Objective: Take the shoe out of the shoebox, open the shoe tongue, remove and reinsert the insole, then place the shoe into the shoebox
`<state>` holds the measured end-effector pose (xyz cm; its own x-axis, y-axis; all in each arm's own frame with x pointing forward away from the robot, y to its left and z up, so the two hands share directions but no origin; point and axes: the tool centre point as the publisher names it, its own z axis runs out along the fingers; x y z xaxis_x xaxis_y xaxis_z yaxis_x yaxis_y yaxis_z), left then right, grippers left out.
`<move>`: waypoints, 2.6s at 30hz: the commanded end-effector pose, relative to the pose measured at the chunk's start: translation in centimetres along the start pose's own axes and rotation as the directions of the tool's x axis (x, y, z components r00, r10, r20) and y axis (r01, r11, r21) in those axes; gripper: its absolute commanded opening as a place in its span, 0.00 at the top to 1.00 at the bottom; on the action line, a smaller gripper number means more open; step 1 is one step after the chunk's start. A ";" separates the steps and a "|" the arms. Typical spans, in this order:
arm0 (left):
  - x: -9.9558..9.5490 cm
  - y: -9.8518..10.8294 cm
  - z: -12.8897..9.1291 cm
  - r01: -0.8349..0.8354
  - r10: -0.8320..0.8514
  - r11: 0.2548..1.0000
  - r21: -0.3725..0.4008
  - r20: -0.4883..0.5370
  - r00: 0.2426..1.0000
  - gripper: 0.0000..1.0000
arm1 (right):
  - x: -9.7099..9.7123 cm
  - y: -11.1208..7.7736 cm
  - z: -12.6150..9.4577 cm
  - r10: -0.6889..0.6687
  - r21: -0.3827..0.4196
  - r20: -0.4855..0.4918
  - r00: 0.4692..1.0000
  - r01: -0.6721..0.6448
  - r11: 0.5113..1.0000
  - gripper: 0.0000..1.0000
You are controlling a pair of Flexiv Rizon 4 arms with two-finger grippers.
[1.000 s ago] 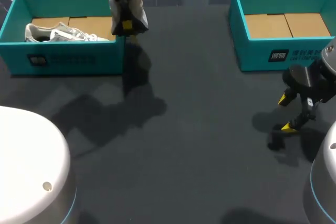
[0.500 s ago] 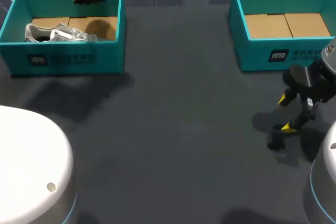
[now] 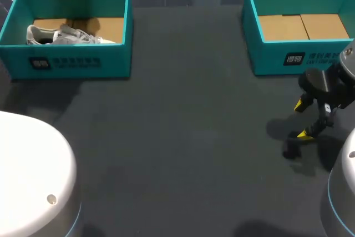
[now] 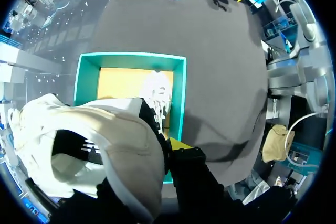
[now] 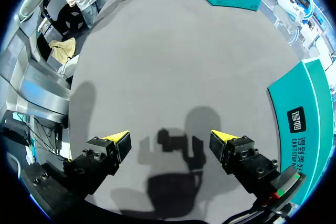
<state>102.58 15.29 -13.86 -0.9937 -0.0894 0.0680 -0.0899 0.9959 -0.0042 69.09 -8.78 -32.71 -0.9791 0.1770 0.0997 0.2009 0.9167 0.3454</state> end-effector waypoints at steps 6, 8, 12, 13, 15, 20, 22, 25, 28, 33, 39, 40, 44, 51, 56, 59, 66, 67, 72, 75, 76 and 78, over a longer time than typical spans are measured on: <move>-2.7 4.6 0.3 -0.066 0.066 0.998 0.025 -0.021 0.998 1.00 | 0.1 0.0 0.0 0.000 0.001 0.003 1.000 0.000 1.000 0.00; -3.2 5.4 0.4 -0.085 0.085 0.996 0.021 -0.024 0.996 1.00 | 0.1 0.0 0.0 0.000 0.001 0.003 1.000 0.000 1.000 0.00; -4.1 6.7 0.7 -0.119 0.120 0.993 0.023 -0.013 0.993 1.00 | 0.1 0.0 0.0 0.000 0.001 0.003 1.000 0.000 1.000 0.00; -4.3 7.0 0.7 -0.128 0.129 0.991 0.032 -0.015 0.992 1.00 | 0.1 0.0 0.0 0.000 0.001 0.003 1.000 0.000 1.000 0.00; -4.8 7.6 0.8 -0.148 0.148 0.988 0.040 -0.009 0.989 1.00 | 0.1 0.0 0.0 0.000 0.001 0.003 1.000 0.000 1.000 0.00; -6.7 9.2 0.8 -0.207 0.208 0.977 0.044 -0.004 0.978 1.00 | 0.1 0.0 0.0 0.000 0.001 0.003 1.000 0.000 1.000 0.00; -7.1 10.0 0.8 -0.260 0.261 0.965 0.037 -0.021 0.965 1.00 | 0.1 0.0 0.0 0.000 0.001 0.003 1.000 0.000 1.000 0.00; -7.1 10.0 0.8 -0.260 0.261 0.965 0.037 -0.021 0.965 1.00 | 0.1 0.0 0.0 0.000 0.001 0.003 1.000 0.000 1.000 0.00; -7.1 10.0 0.8 -0.260 0.261 0.965 0.037 -0.021 0.965 1.00 | 0.1 0.0 0.0 0.000 0.001 0.003 1.000 0.000 1.000 0.00; -7.1 10.0 0.8 -0.260 0.261 0.965 0.037 -0.021 0.965 1.00 | 0.1 0.0 0.0 0.000 0.001 0.003 1.000 0.000 1.000 0.00; -7.2 9.8 0.9 -0.308 0.308 0.951 0.023 -0.017 0.951 1.00 | 0.1 0.0 0.0 0.000 0.001 0.003 1.000 0.000 1.000 0.00; -7.2 9.8 1.0 -0.362 0.362 0.932 0.009 -0.010 0.932 1.00 | 0.1 0.0 0.0 0.000 0.001 0.003 1.000 0.000 1.000 0.00; -7.9 10.7 1.3 -0.558 0.558 0.829 -0.030 -0.002 0.830 1.00 | 0.1 0.0 0.0 0.000 0.001 0.003 1.000 0.000 1.000 0.00; -8.6 13.1 1.5 -0.799 0.809 0.588 -0.124 0.075 0.583 1.00 | 0.1 0.0 0.0 0.000 0.001 0.003 1.000 0.000 1.000 0.00; -9.2 14.8 1.4 -0.930 0.934 0.354 -0.095 0.074 0.349 1.00 | 0.1 0.0 0.0 0.000 0.001 0.003 1.000 0.000 1.000 0.00; -9.2 14.8 1.4 -0.930 0.934 0.354 -0.095 0.074 0.349 1.00 | 0.1 0.0 0.0 0.000 0.001 0.003 1.000 0.000 1.000 0.00; -9.2 14.8 1.4 -0.930 0.934 0.354 -0.095 0.074 0.349 1.00 | 0.1 0.0 0.0 0.000 0.001 0.003 1.000 0.000 1.000 0.00; -9.3 14.7 1.4 -0.937 0.944 0.327 -0.125 0.076 0.320 1.00 | 0.1 0.0 0.0 0.000 0.001 0.003 1.000 0.000 1.000 0.00; -10.1 14.8 1.9 -0.973 0.985 0.171 -0.155 0.020 0.170 1.00 | 0.1 0.0 0.0 0.000 0.001 0.003 1.000 0.000 1.000 0.00; -10.5 15.0 2.3 -0.981 0.994 0.105 -0.163 0.000 0.106 1.00 | 0.1 0.0 0.0 0.000 0.001 0.003 1.000 0.000 1.000 0.00; -10.7 15.1 2.5 -0.984 0.996 0.085 -0.159 -0.005 0.087 1.00 | 0.1 0.0 0.0 0.000 0.001 0.003 1.000 0.000 1.000 0.00; -11.1 15.2 2.8 -0.985 0.999 0.044 -0.167 -0.023 0.049 1.00 | 0.1 0.0 0.0 0.000 0.001 0.003 1.000 0.000 1.000 0.00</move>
<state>111.84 31.27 -17.15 -0.1739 0.9846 0.0172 0.9805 0.1715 0.0960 69.09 -8.78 -32.71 -0.9791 0.1770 0.0998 0.2009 0.9167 0.3454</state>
